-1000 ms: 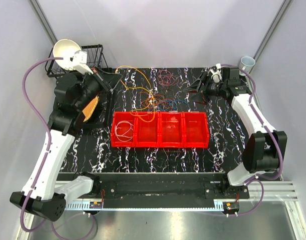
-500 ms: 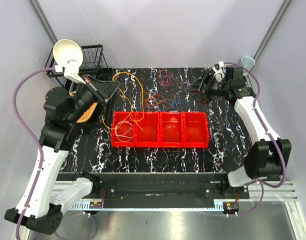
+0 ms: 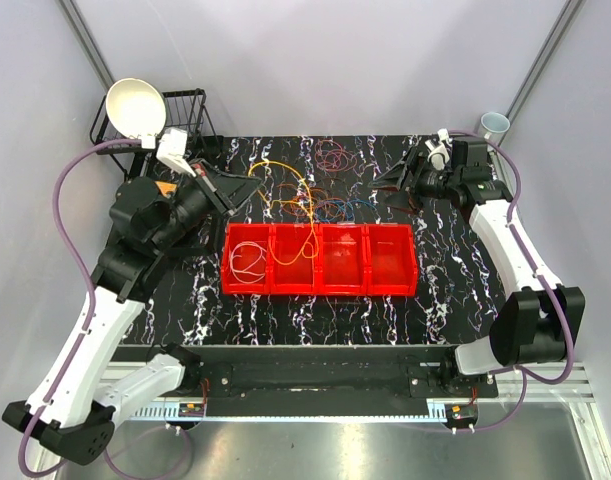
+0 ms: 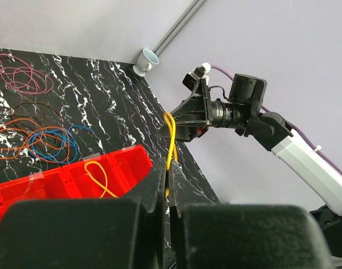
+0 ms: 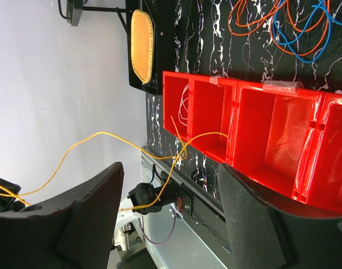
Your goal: Untangle the cables
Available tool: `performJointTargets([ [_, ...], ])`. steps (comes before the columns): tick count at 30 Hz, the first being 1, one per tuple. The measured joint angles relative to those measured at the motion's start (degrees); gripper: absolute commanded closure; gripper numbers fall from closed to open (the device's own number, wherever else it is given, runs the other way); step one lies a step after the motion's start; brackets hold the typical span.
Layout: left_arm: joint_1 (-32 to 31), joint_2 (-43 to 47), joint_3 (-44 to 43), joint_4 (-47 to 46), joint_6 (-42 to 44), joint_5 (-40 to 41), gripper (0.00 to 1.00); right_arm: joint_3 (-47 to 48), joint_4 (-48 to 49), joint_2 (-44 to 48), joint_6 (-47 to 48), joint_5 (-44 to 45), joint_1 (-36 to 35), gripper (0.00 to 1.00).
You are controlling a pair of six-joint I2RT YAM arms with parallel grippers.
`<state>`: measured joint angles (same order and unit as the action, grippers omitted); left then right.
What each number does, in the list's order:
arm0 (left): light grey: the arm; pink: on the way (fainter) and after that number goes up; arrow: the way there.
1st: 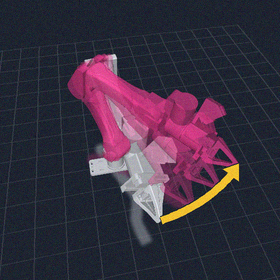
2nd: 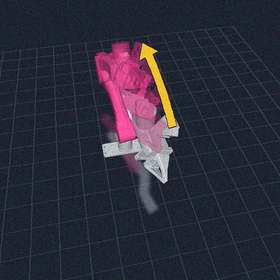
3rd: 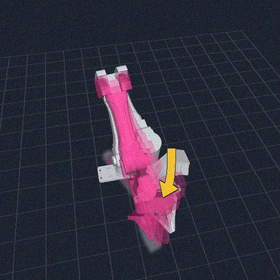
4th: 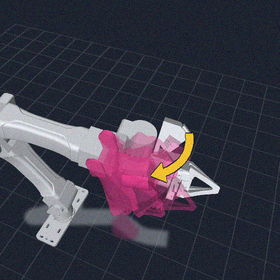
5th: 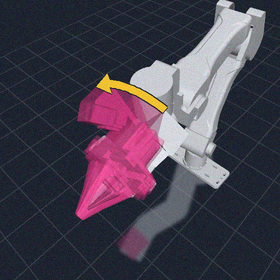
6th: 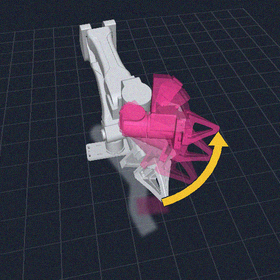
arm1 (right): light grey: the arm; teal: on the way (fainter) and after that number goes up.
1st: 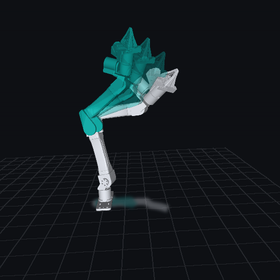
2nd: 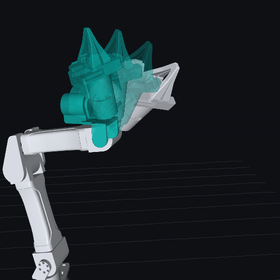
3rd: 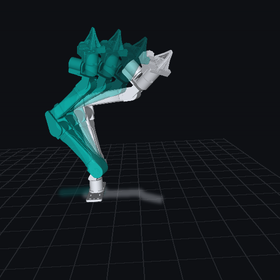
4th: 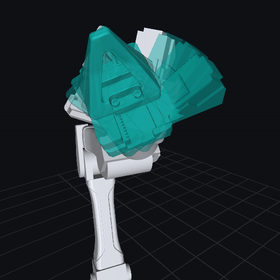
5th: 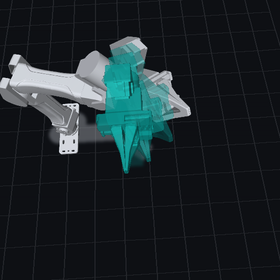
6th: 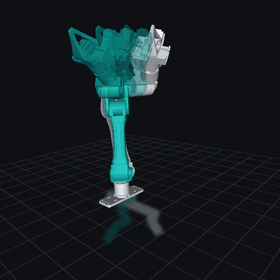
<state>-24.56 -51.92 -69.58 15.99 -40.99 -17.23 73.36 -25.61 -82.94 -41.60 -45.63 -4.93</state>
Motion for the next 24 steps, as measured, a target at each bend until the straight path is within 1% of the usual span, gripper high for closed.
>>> performJointTargets([
  [10,-3.6,-3.2,2.8,-1.6,0.0,1.7,1.00,-0.9,0.0,0.5,0.2,0.0,0.0,0.26],
  [16,-5.1,-4.7,4.5,-4.1,0.0,2.4,1.00,-1.7,0.0,0.5,0.6,0.0,0.0,0.26],
  [24,-8.2,-8.0,4.8,-7.3,0.0,3.1,1.00,-2.5,-0.1,0.6,1.0,-0.1,0.0,0.26],
])
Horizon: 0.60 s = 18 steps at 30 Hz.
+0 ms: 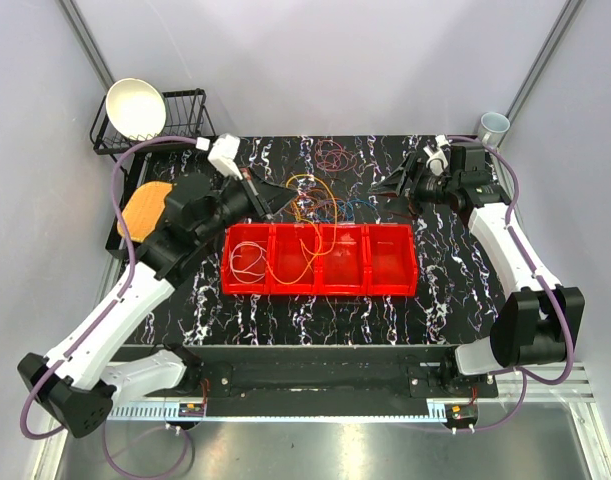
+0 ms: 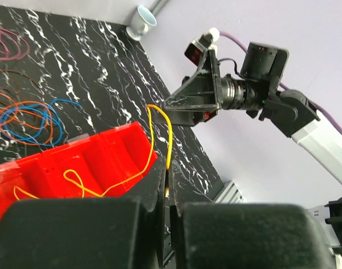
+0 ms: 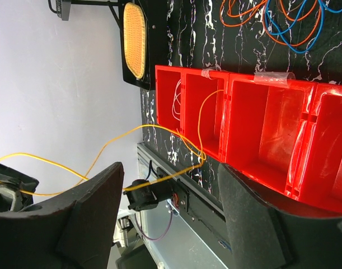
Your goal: Untangle the cables
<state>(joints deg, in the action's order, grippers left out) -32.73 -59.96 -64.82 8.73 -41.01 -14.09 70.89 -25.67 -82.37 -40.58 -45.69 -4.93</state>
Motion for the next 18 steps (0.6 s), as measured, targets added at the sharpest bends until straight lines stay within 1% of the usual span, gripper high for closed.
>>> performJointTargets([
  [4,-1.7,-1.1,0.3,-1.3,0.0,0.9,1.00,-0.3,0.0,0.0,0.3,0.0,0.0,0.26],
  [12,-2.1,-2.1,1.9,-6.2,-0.3,1.5,1.00,-1.6,0.0,0.1,0.9,-0.4,0.0,0.26],
  [18,-2.3,-2.6,2.0,-6.1,0.4,3.2,1.00,-1.7,-0.1,0.1,1.3,-0.5,0.0,0.26],
])
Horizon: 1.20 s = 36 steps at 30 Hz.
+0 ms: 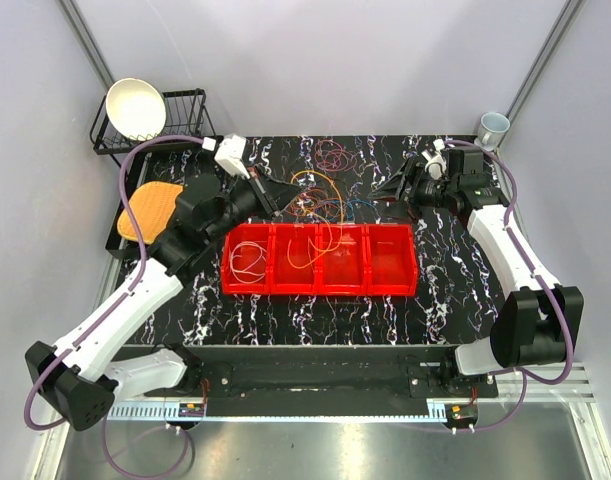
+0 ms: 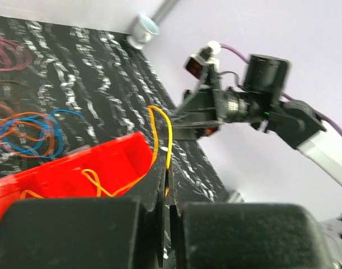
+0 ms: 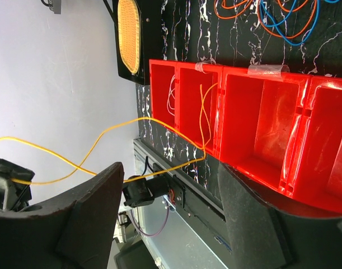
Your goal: Untangle the cables
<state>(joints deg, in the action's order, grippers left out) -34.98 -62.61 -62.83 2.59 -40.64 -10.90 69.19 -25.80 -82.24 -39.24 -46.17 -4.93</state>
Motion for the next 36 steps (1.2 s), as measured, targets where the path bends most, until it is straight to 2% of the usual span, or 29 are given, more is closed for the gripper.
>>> performJointTargets([
  [11,0.0,6.8,3.4,13.7,2.1,14.7,1.00,-0.7,0.1,0.0,0.0,-0.1,0.0,0.26],
  [16,0.0,7.0,4.6,18.9,0.8,20.0,1.00,-0.8,0.2,0.0,0.0,-0.4,0.0,0.27],
  [27,-0.3,-2.5,5.2,25.2,-7.6,22.7,1.00,-1.7,0.5,0.0,0.0,-0.4,0.0,0.26],
  [36,-3.3,-8.9,5.2,27.7,-12.5,23.9,1.00,-2.8,0.5,0.0,0.0,-0.4,0.0,0.27],
])
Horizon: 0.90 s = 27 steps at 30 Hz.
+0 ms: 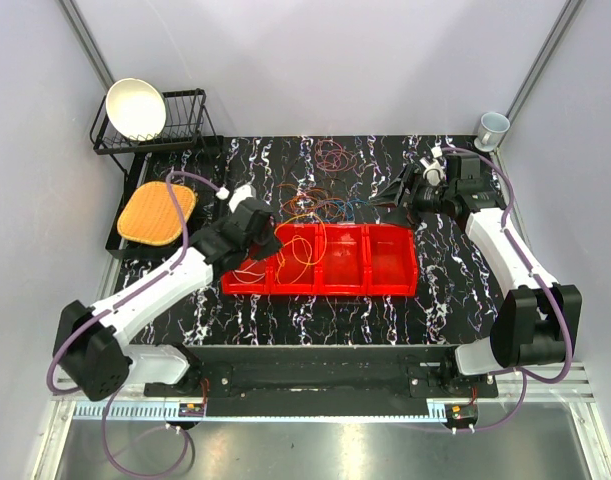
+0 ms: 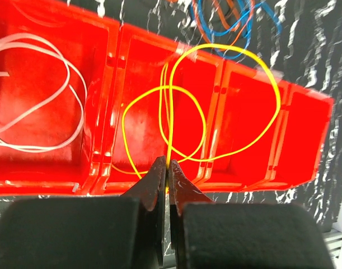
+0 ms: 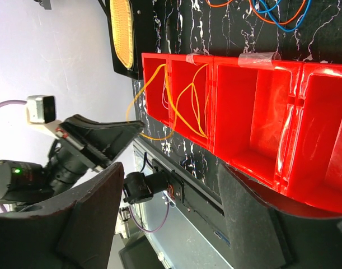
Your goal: Untangle the cables
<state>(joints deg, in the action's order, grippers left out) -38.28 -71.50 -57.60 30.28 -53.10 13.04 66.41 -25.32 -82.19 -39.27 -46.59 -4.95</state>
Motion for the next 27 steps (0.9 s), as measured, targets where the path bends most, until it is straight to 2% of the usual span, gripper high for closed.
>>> performJointTargets([
  [7,-1.8,-4.2,1.0,-1.3,-2.2,0.4,1.00,0.0,0.2,0.1,0.0,0.1,-0.8,0.27],
  [19,-1.8,-7.5,5.1,-3.5,-2.7,0.5,1.00,-0.5,0.6,0.1,-0.9,1.4,-6.4,0.28],
  [21,-1.8,-7.8,5.1,-3.8,-2.1,0.4,0.87,-0.5,0.7,0.1,-1.1,2.0,-7.1,0.28],
  [23,-1.8,-8.3,5.1,-4.1,-1.5,0.3,0.63,-0.5,0.9,0.0,-1.5,2.4,-7.9,0.28],
  [24,-1.8,-8.5,5.1,-4.2,-1.2,0.3,0.43,-0.5,1.2,0.0,-1.7,2.6,-8.3,0.29],
  [27,-1.8,-8.6,4.9,-4.2,-0.8,-0.3,0.26,-0.5,1.7,-0.1,-2.0,3.0,-9.4,0.29],
])
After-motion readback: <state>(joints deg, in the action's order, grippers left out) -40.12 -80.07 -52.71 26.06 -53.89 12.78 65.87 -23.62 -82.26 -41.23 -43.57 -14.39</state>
